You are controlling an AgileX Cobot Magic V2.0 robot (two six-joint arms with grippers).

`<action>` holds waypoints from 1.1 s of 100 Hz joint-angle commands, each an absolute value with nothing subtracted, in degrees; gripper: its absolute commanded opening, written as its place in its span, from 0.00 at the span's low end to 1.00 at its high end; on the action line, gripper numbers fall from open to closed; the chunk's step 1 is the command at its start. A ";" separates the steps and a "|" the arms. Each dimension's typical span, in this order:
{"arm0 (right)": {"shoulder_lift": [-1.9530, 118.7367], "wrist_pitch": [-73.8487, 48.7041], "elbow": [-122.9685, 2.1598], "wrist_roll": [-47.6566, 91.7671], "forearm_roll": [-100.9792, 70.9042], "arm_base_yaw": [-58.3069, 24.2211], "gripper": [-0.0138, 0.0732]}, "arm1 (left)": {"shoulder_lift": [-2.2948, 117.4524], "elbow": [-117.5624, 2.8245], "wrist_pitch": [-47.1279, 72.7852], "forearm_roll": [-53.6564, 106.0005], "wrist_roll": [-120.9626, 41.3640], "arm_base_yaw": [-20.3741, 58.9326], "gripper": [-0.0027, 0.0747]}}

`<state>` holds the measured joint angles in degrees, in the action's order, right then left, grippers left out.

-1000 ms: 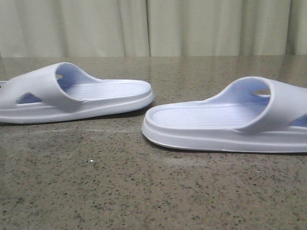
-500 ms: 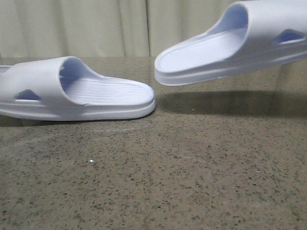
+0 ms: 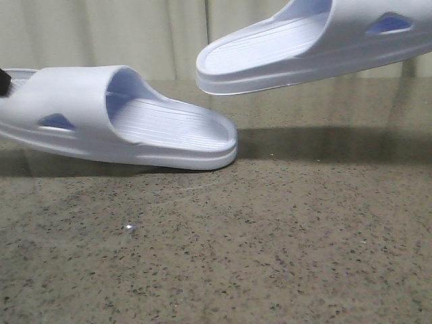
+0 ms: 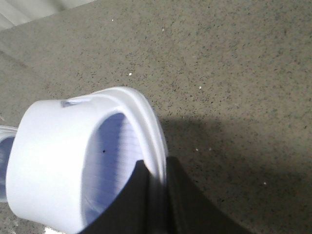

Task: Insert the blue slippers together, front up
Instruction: 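Lift both slippers off the table, raising the right one higher, then move the right-held slipper over the left-held slipper, stacking them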

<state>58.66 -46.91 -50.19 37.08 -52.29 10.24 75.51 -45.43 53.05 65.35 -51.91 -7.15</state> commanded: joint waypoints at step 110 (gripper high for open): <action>72.75 -53.79 -52.25 54.61 -73.22 8.05 0.04 | 73.85 -49.79 64.69 79.43 -54.23 -9.19 0.05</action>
